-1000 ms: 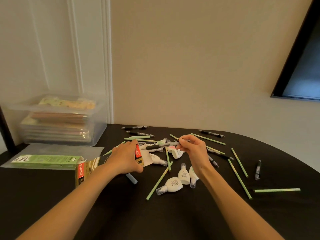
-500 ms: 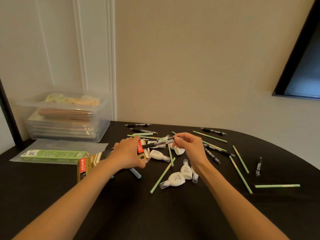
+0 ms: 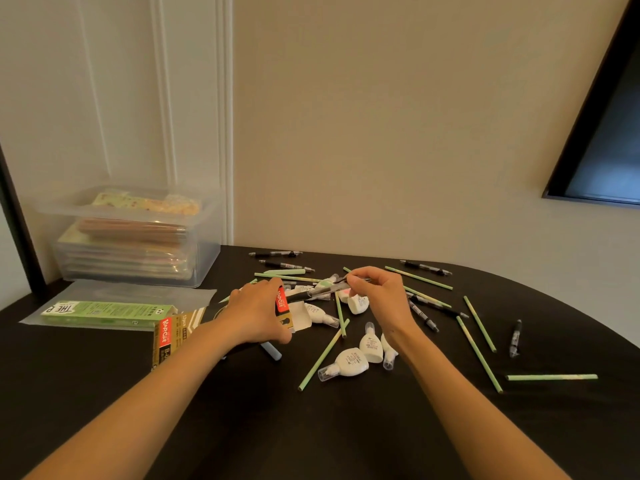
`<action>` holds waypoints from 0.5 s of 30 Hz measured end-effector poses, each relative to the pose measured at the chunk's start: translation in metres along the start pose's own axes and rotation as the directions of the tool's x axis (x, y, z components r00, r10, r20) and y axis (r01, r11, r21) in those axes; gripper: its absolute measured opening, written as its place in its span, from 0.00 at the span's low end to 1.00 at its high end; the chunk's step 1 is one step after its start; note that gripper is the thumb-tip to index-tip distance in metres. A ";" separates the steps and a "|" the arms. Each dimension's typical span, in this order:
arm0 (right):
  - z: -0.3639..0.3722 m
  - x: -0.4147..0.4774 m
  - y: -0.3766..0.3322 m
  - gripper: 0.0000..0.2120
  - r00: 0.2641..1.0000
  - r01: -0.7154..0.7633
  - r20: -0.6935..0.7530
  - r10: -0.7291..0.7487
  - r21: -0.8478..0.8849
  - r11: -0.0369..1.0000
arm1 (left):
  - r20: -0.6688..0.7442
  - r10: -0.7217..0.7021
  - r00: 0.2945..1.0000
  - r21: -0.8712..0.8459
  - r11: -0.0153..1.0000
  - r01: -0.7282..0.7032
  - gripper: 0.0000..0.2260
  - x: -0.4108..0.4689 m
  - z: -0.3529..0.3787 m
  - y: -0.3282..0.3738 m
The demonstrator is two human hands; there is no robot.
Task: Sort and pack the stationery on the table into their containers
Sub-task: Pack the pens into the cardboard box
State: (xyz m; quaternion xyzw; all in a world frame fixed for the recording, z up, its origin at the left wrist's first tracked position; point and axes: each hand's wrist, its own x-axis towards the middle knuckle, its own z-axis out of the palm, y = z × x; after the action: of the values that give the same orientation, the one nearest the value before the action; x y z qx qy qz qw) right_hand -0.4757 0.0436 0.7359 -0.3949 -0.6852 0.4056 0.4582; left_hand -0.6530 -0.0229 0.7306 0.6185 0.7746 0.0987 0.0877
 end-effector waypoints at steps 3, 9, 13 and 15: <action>0.008 -0.007 -0.001 0.06 0.989 0.012 0.147 -0.006 -0.044 0.999 | 0.012 0.025 1.000 -0.016 1.000 -0.025 0.36 -0.001 -0.001 0.005; 0.028 -0.009 0.007 0.09 0.934 0.176 0.346 -0.086 -0.239 0.955 | 0.016 0.078 0.997 -0.039 0.996 -0.078 0.39 -0.005 -0.007 0.008; 0.041 -0.008 0.018 0.09 0.924 0.166 0.379 -0.060 -0.254 0.953 | 0.040 0.125 0.991 -0.071 0.990 -0.122 0.37 -0.006 -0.007 0.009; 0.048 -0.009 0.018 0.17 0.892 0.074 0.452 0.013 -0.173 0.982 | 0.045 0.144 0.989 -0.095 0.986 -0.139 0.34 -0.006 -0.006 0.012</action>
State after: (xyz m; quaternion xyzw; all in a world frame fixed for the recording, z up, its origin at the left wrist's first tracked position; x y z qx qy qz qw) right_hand -0.5162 0.0328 0.7042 -0.3201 -0.8137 0.4133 0.2540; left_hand -0.6418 -0.0262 0.7394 0.6696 0.7209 0.1238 0.1287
